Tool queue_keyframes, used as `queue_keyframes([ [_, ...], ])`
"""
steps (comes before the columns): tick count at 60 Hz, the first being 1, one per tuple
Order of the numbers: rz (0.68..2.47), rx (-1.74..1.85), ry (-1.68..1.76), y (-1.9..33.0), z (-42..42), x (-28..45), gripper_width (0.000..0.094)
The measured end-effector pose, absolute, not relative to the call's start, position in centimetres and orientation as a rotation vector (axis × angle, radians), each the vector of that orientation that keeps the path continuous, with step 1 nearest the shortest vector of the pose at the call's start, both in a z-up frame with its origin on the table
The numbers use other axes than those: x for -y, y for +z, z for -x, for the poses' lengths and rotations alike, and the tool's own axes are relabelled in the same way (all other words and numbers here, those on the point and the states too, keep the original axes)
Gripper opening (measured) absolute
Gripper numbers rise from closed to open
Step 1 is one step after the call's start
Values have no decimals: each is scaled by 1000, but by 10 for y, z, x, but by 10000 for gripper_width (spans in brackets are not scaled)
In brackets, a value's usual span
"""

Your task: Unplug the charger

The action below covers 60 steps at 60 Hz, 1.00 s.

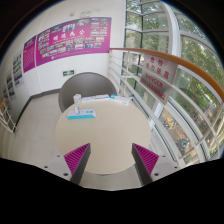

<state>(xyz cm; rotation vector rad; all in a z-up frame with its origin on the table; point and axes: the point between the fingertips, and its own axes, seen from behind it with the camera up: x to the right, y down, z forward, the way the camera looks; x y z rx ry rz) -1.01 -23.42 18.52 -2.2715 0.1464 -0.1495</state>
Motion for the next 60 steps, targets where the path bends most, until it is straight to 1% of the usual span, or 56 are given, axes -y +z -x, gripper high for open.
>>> queue_keyframes([
  [6, 2243, -70, -33, 151, 72, 158, 858],
  [7, 2234, -62, -15, 150, 85, 158, 855],
  [11, 2206, -43, 29, 137, 126, 115, 851],
  [12, 2196, -34, 34, 130, 124, 89, 850],
  [17, 2167, -5, 19, 106, 143, 18, 841],
  [18, 2166, -1, 15, 105, 150, 16, 837],
  [22, 2146, 11, -4, 88, 163, -35, 814],
  [28, 2139, 2, -21, 63, 169, -89, 751],
  [30, 2138, -3, -26, 56, 171, -102, 700],
  [38, 2142, 3, -79, 28, 164, -137, 445],
  [40, 2142, 6, -93, 23, 162, -141, 358],
  [42, 2142, 2, -109, 19, 158, -143, 248],
  [45, 2117, 2, -73, 18, 163, -149, 152],
  [48, 2110, -19, -69, 19, 162, -148, 136],
  [53, 2099, -28, -88, 21, 163, -148, 62],
  [60, 2122, -57, -65, 21, 162, -148, 41],
])
